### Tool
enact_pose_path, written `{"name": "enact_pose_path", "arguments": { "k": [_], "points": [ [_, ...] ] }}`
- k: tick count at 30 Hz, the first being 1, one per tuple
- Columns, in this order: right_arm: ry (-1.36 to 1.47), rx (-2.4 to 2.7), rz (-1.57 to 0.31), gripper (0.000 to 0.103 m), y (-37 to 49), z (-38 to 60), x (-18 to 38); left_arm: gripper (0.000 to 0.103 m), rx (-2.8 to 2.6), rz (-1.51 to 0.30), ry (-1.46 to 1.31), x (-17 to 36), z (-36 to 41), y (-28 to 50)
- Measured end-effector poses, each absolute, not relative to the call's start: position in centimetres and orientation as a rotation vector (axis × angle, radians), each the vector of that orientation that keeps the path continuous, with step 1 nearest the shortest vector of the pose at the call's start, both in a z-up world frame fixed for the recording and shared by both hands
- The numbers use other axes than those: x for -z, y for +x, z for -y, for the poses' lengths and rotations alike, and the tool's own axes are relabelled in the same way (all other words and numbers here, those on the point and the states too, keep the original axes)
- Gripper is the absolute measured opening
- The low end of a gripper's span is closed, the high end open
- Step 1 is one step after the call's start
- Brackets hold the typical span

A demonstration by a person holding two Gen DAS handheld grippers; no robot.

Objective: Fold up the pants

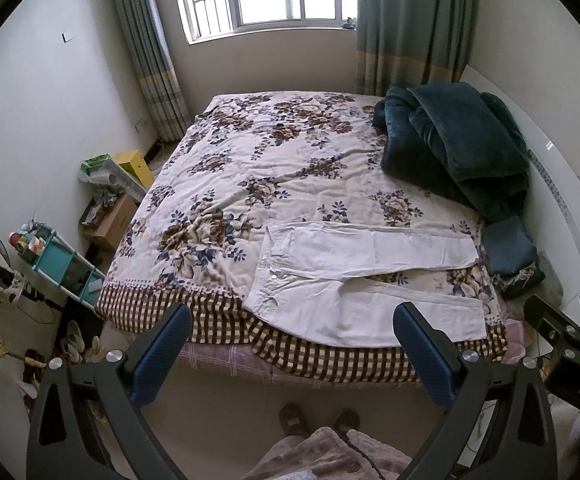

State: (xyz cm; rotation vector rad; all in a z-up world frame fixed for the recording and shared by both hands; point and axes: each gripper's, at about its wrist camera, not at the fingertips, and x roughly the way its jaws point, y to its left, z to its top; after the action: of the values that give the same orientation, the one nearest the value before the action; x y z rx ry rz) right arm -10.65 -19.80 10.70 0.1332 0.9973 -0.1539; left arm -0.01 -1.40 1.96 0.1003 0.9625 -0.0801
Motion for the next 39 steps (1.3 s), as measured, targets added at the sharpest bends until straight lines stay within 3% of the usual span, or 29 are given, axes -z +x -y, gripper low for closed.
{"name": "enact_pose_path", "arguments": {
  "k": [39],
  "points": [
    [0.139, 0.156, -0.985, 0.103, -11.48, 20.25, -11.23, 0.103, 0.086, -0.948, 0.105, -2.44, 1.52, -0.23]
  ]
}}
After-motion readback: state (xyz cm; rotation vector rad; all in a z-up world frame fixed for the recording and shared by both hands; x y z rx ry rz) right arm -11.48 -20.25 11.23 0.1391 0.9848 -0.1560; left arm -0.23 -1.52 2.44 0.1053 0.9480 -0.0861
